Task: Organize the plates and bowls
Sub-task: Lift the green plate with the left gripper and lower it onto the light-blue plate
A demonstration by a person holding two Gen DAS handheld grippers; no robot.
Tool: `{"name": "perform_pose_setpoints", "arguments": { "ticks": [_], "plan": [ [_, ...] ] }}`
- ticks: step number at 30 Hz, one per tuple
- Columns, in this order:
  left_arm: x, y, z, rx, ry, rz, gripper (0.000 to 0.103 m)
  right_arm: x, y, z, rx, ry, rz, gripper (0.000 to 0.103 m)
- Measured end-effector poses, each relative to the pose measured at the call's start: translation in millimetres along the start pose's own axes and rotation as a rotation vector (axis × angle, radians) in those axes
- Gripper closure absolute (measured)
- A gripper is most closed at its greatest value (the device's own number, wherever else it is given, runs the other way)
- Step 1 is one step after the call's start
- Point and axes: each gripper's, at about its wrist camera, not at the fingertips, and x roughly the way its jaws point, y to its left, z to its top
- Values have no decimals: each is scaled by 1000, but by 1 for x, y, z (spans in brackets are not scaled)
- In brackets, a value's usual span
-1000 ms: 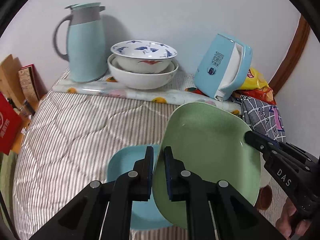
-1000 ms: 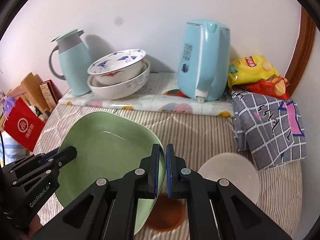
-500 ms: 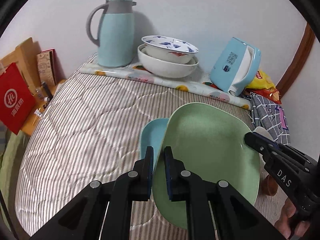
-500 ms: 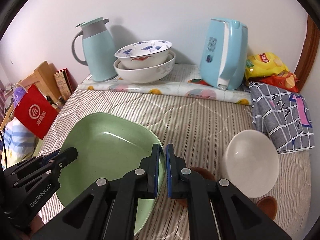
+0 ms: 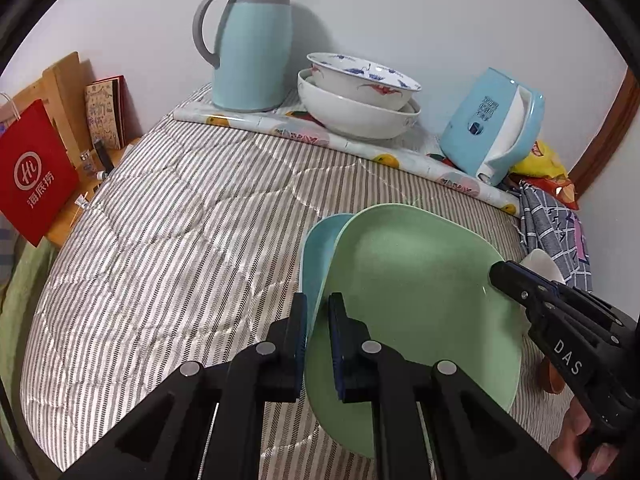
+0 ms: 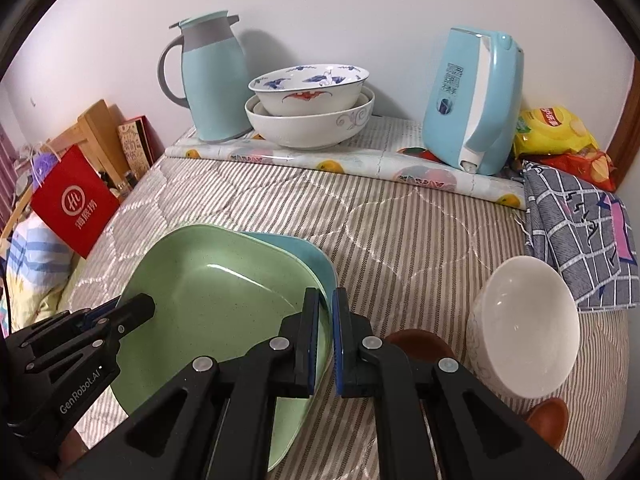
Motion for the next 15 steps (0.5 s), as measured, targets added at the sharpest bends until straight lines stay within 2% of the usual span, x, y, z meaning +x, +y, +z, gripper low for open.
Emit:
{"name": "perform_pose_setpoints", "arguments": {
  "ticks": [15],
  "plan": [
    [29, -2, 0, -4, 67, 57, 92, 41, -7, 7, -41, 73, 32, 96]
  ]
}}
